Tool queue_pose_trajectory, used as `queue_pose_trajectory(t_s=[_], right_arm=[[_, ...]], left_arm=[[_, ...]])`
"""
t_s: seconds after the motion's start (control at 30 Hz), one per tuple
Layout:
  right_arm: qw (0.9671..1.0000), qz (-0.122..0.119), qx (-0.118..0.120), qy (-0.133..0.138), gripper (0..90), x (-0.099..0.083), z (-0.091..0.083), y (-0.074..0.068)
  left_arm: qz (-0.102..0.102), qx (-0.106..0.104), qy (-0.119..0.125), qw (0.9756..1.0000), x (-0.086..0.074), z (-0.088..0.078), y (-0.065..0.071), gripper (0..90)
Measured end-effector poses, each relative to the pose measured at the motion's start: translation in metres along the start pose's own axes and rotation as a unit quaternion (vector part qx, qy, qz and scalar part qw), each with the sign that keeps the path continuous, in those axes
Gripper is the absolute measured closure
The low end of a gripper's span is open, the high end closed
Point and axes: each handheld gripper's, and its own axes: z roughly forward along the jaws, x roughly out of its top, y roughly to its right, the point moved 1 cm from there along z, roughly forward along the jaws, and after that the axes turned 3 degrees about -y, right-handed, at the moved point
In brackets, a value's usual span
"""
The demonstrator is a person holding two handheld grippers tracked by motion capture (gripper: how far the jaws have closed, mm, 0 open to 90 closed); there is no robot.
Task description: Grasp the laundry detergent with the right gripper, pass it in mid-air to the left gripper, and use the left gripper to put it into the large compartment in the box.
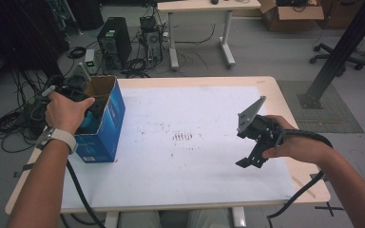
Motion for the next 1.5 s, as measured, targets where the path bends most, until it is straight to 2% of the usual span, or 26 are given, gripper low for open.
queue_pose_trajectory(t_s=[0.17,0.33,0.5,0.6,0.9,1.2,1.5], right_arm=[[1.0,-0.002,-0.003,-0.001,6.2,-0.001,-0.002,-0.003],[1.0,-0.005,-0.006,-0.001,6.3,0.0,-0.005,-0.006],[0.9999,-0.005,-0.01,0.001,6.3,0.0,-0.008,-0.009],[0.9999,-0.004,-0.01,0.001,6.3,0.0,-0.009,-0.011],[0.9999,-0.006,-0.014,0.0,6.5,0.0,-0.013,-0.015],[0.9999,-0.004,-0.015,0.001,6.5,-0.003,-0.015,-0.019],[0.9999,-0.003,-0.016,0.002,6.5,-0.004,-0.016,-0.02]], left_arm=[[0.001,0.007,0.009,0.9999,-0.003,-0.01,-0.001,20.2],[0.004,0.0,0.015,0.9999,-0.006,-0.019,0.001,19.9],[0.016,-0.005,0.022,0.9996,-0.01,-0.034,0.005,19.0],[0.024,0.0,0.026,0.9994,-0.014,-0.044,0.009,19.5],[0.05,-0.015,0.027,0.9983,-0.022,-0.069,0.022,18.5],[0.102,-0.03,0.029,0.994,-0.031,-0.093,0.048,16.4],[0.133,-0.039,0.03,0.9899,-0.034,-0.102,0.07,12.0]])
